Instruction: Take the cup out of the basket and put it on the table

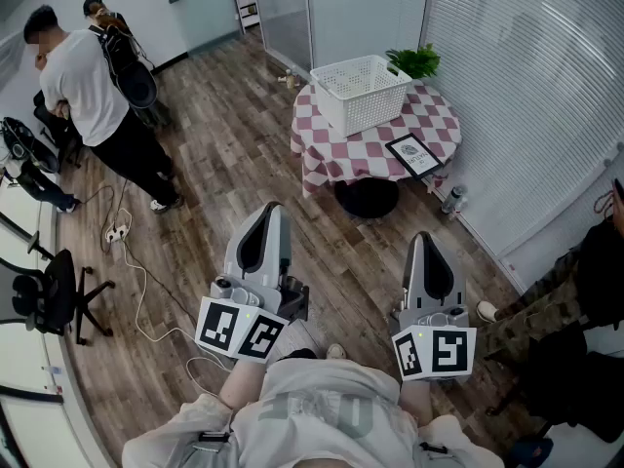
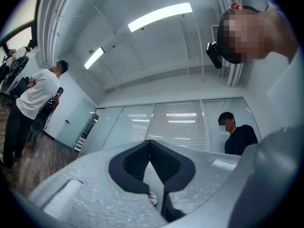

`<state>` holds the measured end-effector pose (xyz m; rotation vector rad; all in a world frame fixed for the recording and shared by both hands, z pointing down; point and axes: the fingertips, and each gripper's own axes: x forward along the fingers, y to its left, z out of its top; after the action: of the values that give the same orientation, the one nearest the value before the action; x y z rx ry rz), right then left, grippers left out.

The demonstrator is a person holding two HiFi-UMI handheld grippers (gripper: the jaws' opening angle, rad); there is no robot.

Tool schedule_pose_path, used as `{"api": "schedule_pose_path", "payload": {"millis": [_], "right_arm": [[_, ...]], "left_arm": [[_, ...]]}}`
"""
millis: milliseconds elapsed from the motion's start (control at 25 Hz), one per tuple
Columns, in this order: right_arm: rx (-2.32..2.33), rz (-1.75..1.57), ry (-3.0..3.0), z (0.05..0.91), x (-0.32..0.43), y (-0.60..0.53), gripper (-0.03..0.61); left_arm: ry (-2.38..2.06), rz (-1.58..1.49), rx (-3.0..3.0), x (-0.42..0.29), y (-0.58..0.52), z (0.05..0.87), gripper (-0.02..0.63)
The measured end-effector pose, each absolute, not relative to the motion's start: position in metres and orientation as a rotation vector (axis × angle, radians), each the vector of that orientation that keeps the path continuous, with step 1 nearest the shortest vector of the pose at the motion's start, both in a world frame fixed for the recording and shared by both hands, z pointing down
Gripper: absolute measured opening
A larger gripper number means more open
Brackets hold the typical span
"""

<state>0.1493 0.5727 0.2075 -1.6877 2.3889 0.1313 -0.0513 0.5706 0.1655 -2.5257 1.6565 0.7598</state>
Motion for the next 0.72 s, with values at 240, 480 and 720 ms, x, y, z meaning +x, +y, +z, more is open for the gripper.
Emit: {"api": "schedule_pose_path", "payload": {"millis": [240,480,720], "right_arm": [[-1.662,0.140,2.387,0.201,0.153,0.571,0.009],[-1.663,0.195,2.355,0.191,0.171,0.564,0.009],[-1.614,0.108,2.401,0.208,0.169,0.539,0.009]], "left_arm": [[1.680,0.793,-2.511,-0.056,0.565,0.164,0.003],[1.667,0.804,-2.495,-0.048,0.554,0.161,0.003],[1.730,0.668,-2.469,-0.045,0.543,0.174,0.003]]}}
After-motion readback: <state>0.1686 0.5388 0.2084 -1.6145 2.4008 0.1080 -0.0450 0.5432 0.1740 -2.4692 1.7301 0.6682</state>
